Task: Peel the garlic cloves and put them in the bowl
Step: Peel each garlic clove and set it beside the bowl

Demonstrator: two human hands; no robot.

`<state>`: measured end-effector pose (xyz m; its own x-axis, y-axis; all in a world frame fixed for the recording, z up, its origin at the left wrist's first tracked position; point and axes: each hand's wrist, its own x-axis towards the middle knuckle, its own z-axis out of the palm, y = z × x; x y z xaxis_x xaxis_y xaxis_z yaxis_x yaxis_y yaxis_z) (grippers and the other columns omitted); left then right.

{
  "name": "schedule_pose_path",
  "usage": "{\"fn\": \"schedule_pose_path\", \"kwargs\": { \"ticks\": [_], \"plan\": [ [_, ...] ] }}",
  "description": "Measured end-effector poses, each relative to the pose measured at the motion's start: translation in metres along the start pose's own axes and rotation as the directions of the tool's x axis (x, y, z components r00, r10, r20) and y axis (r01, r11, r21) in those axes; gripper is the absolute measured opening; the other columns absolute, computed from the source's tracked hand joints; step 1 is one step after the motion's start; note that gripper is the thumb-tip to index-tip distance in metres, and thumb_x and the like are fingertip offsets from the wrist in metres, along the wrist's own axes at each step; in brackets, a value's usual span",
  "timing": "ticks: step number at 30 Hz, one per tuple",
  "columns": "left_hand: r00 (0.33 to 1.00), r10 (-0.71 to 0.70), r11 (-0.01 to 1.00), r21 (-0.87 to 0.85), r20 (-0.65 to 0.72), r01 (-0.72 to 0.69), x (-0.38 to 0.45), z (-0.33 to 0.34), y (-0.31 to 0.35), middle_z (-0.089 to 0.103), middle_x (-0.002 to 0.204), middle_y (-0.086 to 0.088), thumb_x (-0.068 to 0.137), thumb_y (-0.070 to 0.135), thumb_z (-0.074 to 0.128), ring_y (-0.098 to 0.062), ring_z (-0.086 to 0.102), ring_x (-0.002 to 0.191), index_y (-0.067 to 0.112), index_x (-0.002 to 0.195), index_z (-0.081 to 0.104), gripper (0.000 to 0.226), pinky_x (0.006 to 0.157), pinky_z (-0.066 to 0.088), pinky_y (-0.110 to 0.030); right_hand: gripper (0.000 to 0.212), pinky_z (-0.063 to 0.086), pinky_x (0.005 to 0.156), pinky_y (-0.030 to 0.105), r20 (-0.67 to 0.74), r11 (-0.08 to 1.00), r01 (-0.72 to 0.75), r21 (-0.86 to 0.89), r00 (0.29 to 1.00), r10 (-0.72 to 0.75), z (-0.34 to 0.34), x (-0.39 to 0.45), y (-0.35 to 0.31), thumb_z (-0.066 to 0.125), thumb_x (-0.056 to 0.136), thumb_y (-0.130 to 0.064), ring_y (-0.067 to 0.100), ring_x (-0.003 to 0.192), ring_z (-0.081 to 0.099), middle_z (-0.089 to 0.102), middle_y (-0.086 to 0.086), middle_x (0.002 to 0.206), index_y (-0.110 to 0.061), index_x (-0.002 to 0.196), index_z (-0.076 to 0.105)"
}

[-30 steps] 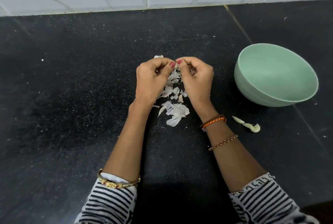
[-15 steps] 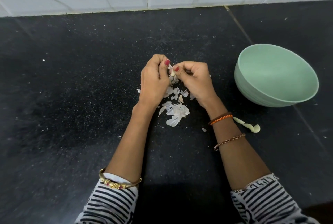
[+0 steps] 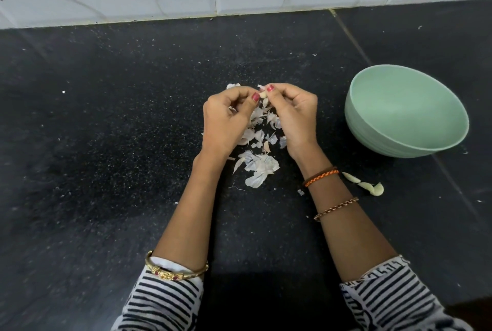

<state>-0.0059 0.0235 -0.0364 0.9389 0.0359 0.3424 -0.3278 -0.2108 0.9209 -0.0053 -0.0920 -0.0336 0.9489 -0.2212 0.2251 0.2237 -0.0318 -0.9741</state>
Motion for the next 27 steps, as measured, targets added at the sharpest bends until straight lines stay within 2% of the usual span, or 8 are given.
{"fn": "schedule_pose_path", "kwargs": {
  "ticks": [3, 5, 7, 9, 11, 15, 22, 27],
  "plan": [
    [1.000, -0.002, 1.000, 0.010, 0.013, 0.001, 0.000, 0.000, 0.001, 0.069, 0.076, -0.015, 0.082, 0.020, 0.058, -0.037, 0.059, 0.068, 0.019, 0.087, 0.069, 0.012, 0.065, 0.051, -0.041, 0.011, 0.052, 0.069, 0.023, 0.019, 0.998, 0.035, -0.058, 0.999, -0.034, -0.001, 0.001, 0.003, 0.059, 0.088, -0.002, 0.011, 0.073, 0.061, 0.066, 0.001, 0.076, -0.006, 0.088, 0.069],
    [1.000, -0.018, 1.000, 0.011, 0.025, 0.018, 0.000, -0.001, 0.002, 0.069, 0.074, -0.011, 0.080, 0.020, 0.058, -0.022, 0.057, 0.059, 0.018, 0.085, 0.070, 0.013, 0.059, 0.048, -0.033, 0.011, 0.051, 0.066, 0.025, 0.028, 0.993, 0.071, -0.097, 0.997, -0.069, -0.002, 0.001, 0.004, 0.060, 0.087, -0.002, 0.015, 0.071, 0.059, 0.066, 0.004, 0.074, -0.008, 0.087, 0.069],
    [0.999, -0.021, 1.000, 0.013, 0.034, 0.021, -0.001, -0.001, 0.002, 0.065, 0.065, -0.003, 0.079, 0.017, 0.056, -0.001, 0.047, 0.050, 0.016, 0.081, 0.070, 0.013, 0.051, 0.039, -0.016, 0.011, 0.049, 0.061, 0.021, 0.037, 0.987, 0.103, -0.124, 0.994, -0.099, -0.003, 0.001, 0.005, 0.060, 0.086, -0.001, 0.010, 0.066, 0.057, 0.065, 0.000, 0.071, -0.008, 0.087, 0.069],
    [1.000, -0.011, 1.000, 0.025, 0.026, 0.011, -0.003, -0.001, 0.003, 0.056, 0.053, 0.014, 0.078, 0.013, 0.056, 0.002, 0.041, 0.042, 0.014, 0.077, 0.068, 0.012, 0.047, 0.032, -0.008, 0.011, 0.048, 0.058, 0.016, 0.048, 0.982, 0.127, -0.138, 0.991, -0.121, -0.003, 0.002, 0.006, 0.061, 0.086, -0.001, 0.002, 0.062, 0.057, 0.064, -0.005, 0.070, -0.008, 0.088, 0.069],
    [1.000, -0.003, 0.999, 0.032, 0.000, 0.003, -0.002, 0.000, 0.001, 0.049, 0.044, 0.018, 0.077, 0.011, 0.058, 0.001, 0.039, 0.041, 0.015, 0.073, 0.068, 0.012, 0.047, 0.032, -0.008, 0.011, 0.049, 0.061, 0.015, 0.058, 0.978, 0.148, -0.150, 0.988, -0.140, -0.002, 0.002, 0.007, 0.062, 0.085, 0.000, 0.001, 0.065, 0.059, 0.065, -0.006, 0.071, -0.008, 0.089, 0.069],
    [1.000, -0.014, 1.000, 0.017, -0.013, 0.015, -0.001, -0.001, -0.001, 0.050, 0.046, 0.017, 0.073, 0.015, 0.060, -0.001, 0.040, 0.047, 0.022, 0.068, 0.067, 0.011, 0.048, 0.036, -0.015, 0.011, 0.050, 0.063, 0.016, 0.081, 0.980, 0.142, -0.138, 0.988, -0.132, -0.004, 0.002, 0.006, 0.062, 0.085, 0.000, 0.001, 0.066, 0.061, 0.065, -0.006, 0.072, -0.008, 0.088, 0.070],
    [0.997, -0.032, 0.989, -0.148, -0.077, 0.020, 0.000, -0.002, 0.004, 0.054, 0.056, 0.004, 0.067, 0.027, 0.063, -0.013, 0.044, 0.055, 0.021, 0.065, 0.066, 0.006, 0.054, 0.041, -0.022, 0.017, 0.045, 0.060, 0.011, 0.202, 0.981, -0.113, 0.160, 0.976, 0.079, -0.005, 0.001, -0.006, 0.054, 0.088, 0.002, -0.003, 0.060, 0.059, 0.066, -0.011, 0.061, -0.007, 0.081, 0.066],
    [0.989, -0.044, 0.988, -0.153, -0.140, 0.022, 0.001, 0.000, 0.004, 0.050, 0.051, 0.014, 0.074, 0.012, 0.063, -0.004, 0.041, 0.052, 0.022, 0.065, 0.064, 0.014, 0.054, 0.040, -0.017, 0.009, 0.047, 0.069, 0.016, 0.015, 0.999, 0.027, 0.038, 1.000, -0.027, -0.001, -0.001, -0.001, 0.059, 0.088, -0.005, 0.004, 0.071, 0.059, 0.064, -0.004, 0.074, -0.012, 0.086, 0.064]
  ]
}}
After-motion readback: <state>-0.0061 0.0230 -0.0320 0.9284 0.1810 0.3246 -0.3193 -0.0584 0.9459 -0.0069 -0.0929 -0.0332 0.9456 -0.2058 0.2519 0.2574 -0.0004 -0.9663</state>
